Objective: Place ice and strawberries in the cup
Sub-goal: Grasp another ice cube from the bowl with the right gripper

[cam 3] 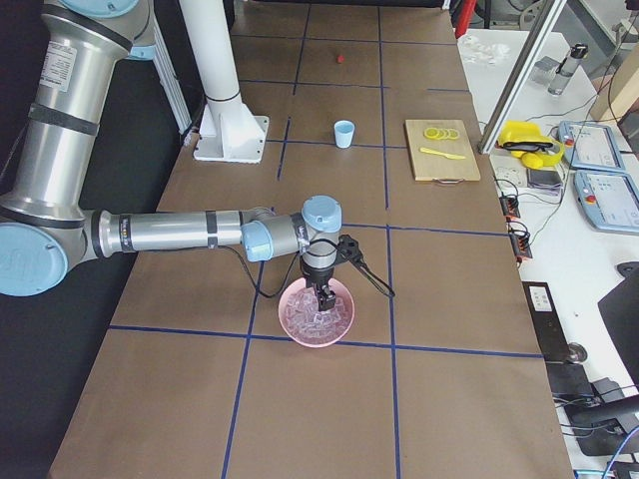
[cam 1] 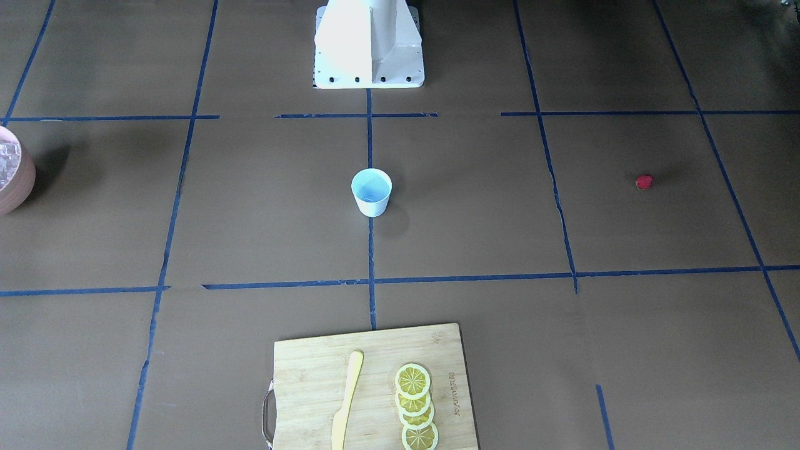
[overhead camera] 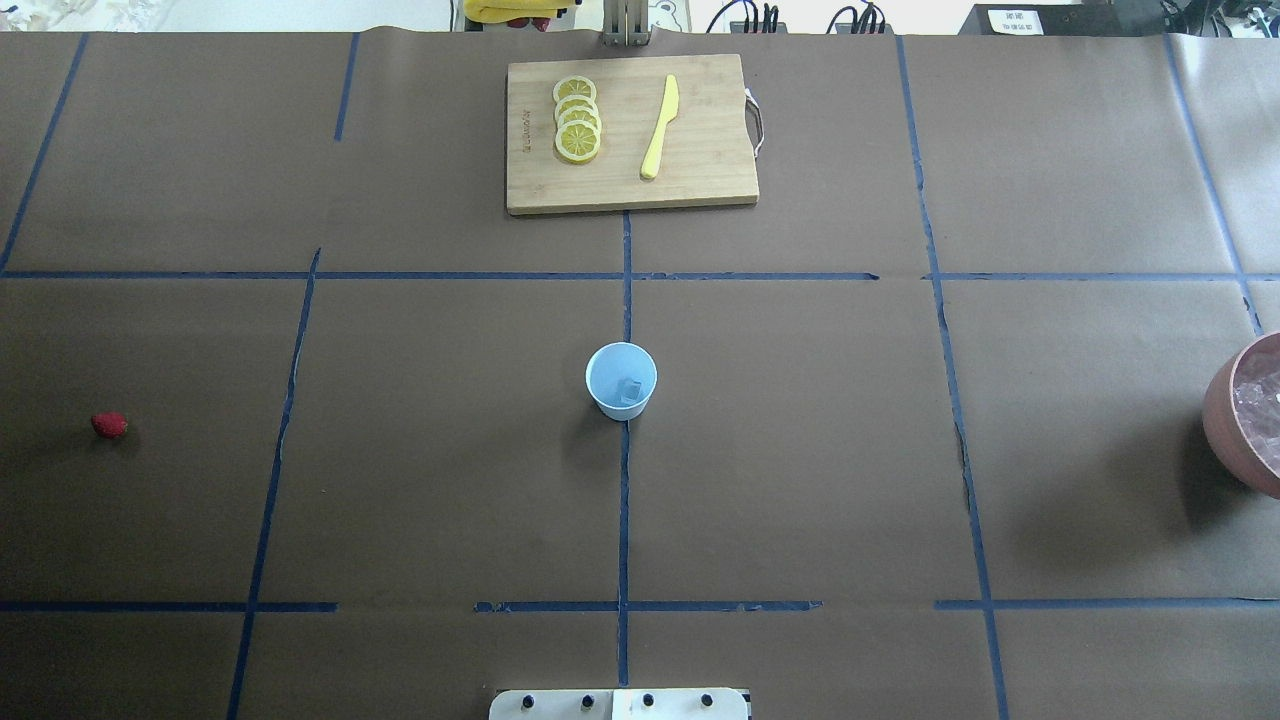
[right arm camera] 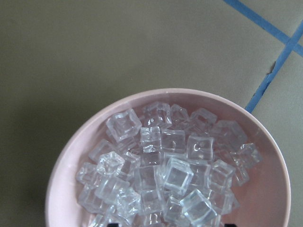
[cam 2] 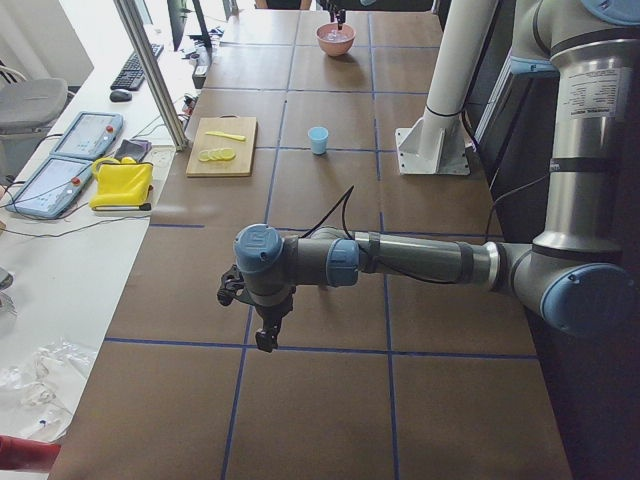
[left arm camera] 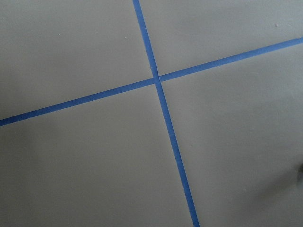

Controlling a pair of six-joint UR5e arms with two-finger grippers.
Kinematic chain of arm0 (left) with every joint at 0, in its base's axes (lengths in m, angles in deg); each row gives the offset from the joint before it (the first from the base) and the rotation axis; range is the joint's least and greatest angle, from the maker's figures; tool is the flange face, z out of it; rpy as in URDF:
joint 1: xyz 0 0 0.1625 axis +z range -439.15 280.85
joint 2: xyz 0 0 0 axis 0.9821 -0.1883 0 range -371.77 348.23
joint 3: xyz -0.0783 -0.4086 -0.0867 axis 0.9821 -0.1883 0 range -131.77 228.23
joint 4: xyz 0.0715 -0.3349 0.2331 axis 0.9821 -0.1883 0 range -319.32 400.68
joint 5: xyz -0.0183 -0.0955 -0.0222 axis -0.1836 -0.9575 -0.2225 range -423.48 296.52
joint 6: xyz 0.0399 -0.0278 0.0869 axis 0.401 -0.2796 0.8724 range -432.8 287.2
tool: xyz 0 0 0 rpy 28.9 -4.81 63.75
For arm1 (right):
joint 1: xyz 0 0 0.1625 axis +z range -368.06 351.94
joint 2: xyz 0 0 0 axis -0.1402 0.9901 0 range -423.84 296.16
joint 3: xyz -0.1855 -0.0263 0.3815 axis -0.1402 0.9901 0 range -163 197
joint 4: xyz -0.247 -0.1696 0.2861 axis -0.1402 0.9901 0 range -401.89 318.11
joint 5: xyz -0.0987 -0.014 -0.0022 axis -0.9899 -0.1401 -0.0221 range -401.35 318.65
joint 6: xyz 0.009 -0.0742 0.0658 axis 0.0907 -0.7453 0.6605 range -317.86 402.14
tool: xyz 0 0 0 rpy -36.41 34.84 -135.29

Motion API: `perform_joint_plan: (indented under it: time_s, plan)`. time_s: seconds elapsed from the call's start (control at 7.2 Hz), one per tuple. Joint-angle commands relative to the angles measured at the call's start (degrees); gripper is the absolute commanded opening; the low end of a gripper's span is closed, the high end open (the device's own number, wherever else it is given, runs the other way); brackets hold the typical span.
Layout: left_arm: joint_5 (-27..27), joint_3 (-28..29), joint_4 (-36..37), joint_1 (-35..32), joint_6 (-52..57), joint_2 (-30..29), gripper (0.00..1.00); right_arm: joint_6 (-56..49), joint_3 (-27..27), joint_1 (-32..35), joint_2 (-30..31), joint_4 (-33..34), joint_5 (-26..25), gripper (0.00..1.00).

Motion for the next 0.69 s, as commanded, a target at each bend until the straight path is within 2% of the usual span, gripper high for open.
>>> perform_joint_plan:
  time_s: [0.0, 0.14, 0.56]
  plan:
    - [0.08, 0.0, 0.0, 0.0, 0.0, 0.17, 1.0, -3.36, 5.59, -0.06, -0.99, -3.7, -0.26, 0.8]
    - [-0.01, 0.0, 0.0, 0.0, 0.0, 0.35, 1.0, -2.93, 8.23, 0.03, -1.69, -7.74, 0.09, 0.8]
    - [-0.01, 0.0, 0.0, 0.0, 0.0, 0.35, 1.0, -2.75, 8.25, -0.06, -2.04, -8.13, 0.35, 0.78]
